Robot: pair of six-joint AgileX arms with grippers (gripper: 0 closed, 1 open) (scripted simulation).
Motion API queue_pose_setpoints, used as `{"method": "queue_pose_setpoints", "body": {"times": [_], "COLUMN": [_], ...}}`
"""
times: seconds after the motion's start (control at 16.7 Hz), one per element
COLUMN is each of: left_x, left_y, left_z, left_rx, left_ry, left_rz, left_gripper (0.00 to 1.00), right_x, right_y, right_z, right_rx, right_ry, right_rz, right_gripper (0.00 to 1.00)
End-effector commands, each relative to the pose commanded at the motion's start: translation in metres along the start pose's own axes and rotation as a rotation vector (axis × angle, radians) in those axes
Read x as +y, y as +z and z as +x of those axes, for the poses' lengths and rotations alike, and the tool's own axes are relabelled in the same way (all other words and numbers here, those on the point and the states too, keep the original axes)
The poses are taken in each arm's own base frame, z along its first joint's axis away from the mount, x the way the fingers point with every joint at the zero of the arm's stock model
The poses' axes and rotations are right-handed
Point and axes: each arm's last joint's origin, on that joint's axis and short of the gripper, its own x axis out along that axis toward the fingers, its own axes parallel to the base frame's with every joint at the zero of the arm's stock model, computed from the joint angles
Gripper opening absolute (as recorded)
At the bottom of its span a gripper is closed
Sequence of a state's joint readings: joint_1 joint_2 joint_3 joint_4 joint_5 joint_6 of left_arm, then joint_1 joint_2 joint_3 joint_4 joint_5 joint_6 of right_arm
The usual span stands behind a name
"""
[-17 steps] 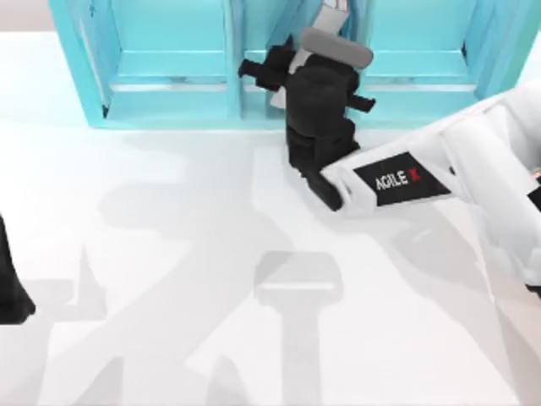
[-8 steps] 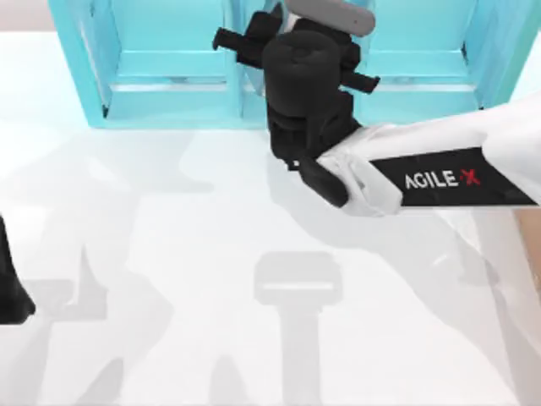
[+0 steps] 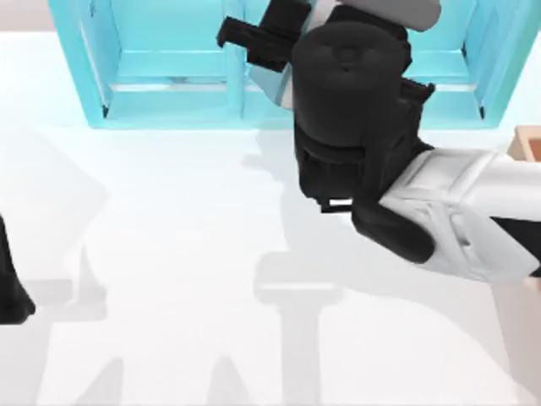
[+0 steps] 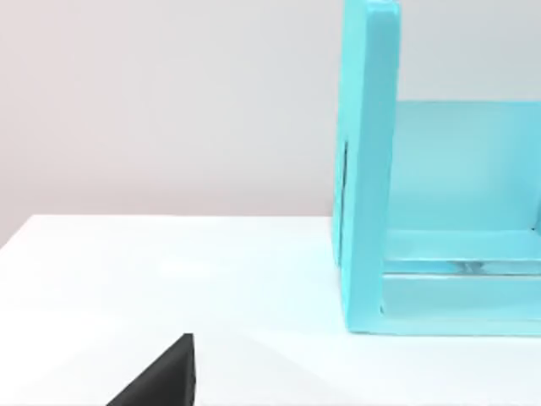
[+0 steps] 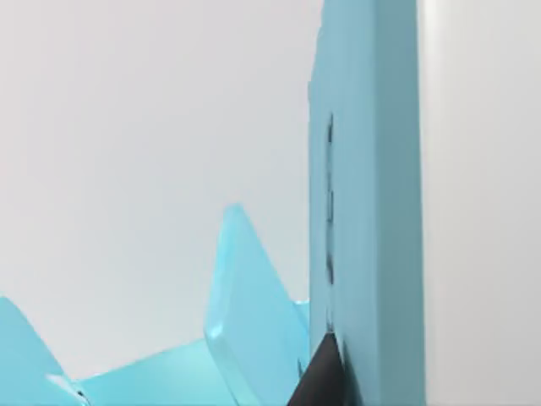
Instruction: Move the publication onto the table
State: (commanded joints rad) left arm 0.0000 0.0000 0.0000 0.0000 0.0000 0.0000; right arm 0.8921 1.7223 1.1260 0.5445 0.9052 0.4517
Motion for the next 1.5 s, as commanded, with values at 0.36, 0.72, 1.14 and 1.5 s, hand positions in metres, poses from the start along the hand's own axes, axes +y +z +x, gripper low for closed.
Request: {"method": "queue_pose_setpoints", "body": {"times": [0.36, 0.72, 1.14, 1.5], "left_x": [0.0, 0.0, 0.0, 0.0], "left_y": [0.0, 0.0, 0.0, 0.0], "left_z": [0.0, 0.0, 0.0, 0.0], "left_rx": [0.0, 0.0, 0.0, 0.0], "left_ry": [0.0, 0.0, 0.0, 0.0], "left_rz": [0.0, 0.0, 0.0, 0.0], "left_gripper": [1.0, 1.0, 1.0, 1.0], "right_x": [-0.002, -0.007, -0.048, -0.099], "right_y": [0.0, -0.024, -0.076, -0.096], "right_z": [-0.004, -0.026, -0.081, -0.124], "right_rx": [0.004, 0.044, 0.106, 0.058], "right_ry": [-0.005, 0.047, 0.215, 0.41], "right_rz": [-0.006, -0.259, -1.083, -1.704], "right_gripper": [0.0, 0.0, 0.0, 0.0]}}
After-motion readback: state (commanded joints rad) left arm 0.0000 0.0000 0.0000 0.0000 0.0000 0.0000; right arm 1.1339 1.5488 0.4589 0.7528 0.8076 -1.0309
